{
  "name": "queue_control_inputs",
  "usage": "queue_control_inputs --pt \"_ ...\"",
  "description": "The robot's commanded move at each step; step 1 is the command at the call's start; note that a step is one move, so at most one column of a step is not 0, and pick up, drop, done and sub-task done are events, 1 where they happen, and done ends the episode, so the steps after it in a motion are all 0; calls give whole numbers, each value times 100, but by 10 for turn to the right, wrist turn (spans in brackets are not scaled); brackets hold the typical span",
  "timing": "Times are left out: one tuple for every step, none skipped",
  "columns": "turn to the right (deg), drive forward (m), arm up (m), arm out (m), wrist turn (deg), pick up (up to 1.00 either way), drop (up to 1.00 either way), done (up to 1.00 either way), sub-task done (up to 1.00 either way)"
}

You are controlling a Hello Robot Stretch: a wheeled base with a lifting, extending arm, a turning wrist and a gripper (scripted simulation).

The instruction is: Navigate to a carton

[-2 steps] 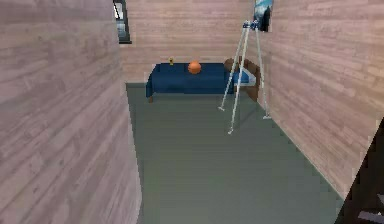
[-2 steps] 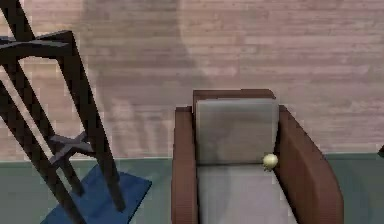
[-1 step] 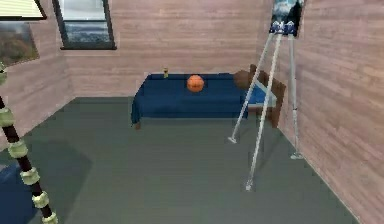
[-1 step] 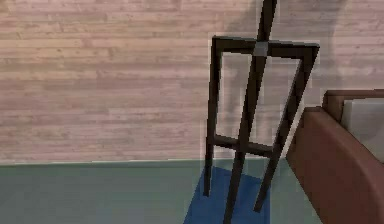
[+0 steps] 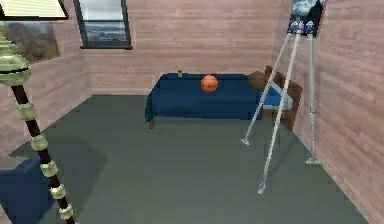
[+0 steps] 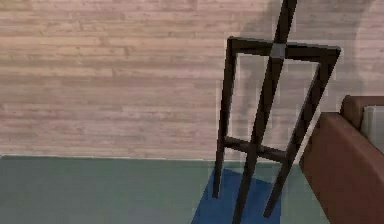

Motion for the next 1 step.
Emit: queue_control_inputs --pt "0 45 0 0 0 0 0 0 0"
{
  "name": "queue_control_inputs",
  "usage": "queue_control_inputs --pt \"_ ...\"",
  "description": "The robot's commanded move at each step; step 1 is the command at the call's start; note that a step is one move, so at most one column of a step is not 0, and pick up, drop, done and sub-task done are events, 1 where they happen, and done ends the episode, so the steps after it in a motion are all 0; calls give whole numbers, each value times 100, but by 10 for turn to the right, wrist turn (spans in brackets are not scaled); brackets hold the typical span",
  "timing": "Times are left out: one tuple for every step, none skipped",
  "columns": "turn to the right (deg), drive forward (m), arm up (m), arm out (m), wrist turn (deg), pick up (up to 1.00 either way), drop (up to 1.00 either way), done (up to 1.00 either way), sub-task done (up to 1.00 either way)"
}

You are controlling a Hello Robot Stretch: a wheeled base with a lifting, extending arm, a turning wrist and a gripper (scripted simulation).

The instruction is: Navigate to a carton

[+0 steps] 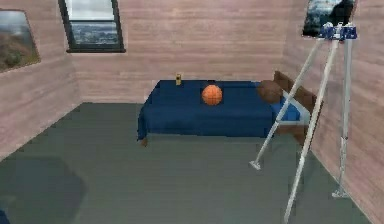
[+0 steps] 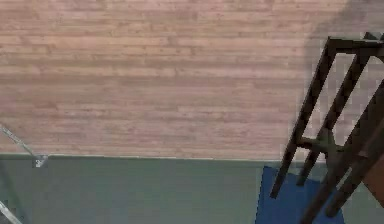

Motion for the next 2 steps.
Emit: queue_control_inputs --pt "-120 0 0 0 0 0 0 0 0" --pt "0 80 0 0 0 0 0 0 0"
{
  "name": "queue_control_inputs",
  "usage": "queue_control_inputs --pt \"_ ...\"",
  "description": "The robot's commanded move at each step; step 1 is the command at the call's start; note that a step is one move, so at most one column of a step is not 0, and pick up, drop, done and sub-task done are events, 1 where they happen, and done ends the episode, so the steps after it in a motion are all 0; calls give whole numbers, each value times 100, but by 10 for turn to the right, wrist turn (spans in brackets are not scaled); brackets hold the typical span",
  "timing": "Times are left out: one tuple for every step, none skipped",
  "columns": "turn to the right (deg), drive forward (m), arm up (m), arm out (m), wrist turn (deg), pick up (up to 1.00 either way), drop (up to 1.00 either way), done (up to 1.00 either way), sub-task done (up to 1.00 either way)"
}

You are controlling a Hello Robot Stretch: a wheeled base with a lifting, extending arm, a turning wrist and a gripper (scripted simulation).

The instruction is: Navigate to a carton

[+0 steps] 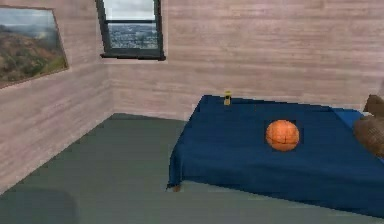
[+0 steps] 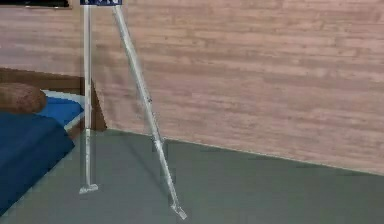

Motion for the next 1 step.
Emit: queue_control_inputs --pt "-300 0 0 0 0 0 0 0 0"
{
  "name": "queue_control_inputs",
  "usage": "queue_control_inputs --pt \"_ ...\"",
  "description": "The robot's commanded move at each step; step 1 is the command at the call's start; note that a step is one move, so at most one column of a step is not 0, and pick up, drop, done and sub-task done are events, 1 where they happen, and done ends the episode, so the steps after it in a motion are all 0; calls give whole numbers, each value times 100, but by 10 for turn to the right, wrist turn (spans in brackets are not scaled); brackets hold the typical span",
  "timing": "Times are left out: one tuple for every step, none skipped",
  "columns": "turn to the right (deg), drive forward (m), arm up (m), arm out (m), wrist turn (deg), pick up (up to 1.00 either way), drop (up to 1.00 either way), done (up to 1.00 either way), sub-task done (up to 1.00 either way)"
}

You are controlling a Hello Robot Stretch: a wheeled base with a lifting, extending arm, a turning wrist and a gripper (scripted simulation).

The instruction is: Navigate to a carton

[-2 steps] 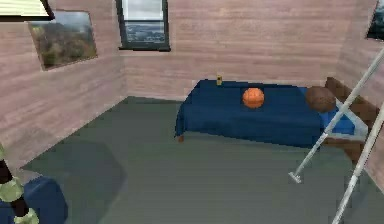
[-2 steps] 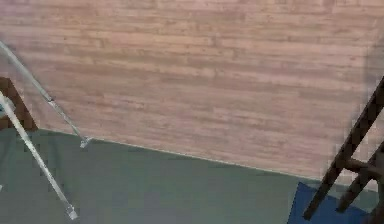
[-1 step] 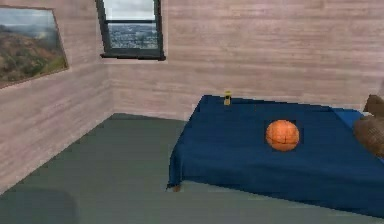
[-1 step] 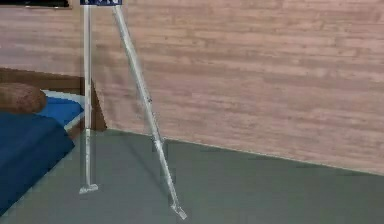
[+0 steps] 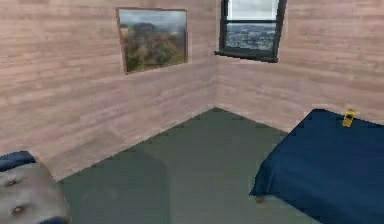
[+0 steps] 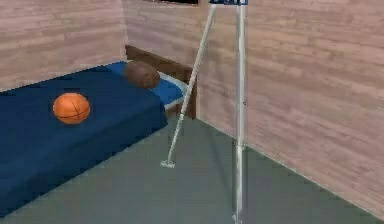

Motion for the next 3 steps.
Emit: queue_control_inputs --pt "0 100 0 0 0 0 0 0 0" --pt "-120 0 0 0 0 0 0 0 0" --pt "0 5 0 0 0 0 0 0 0"
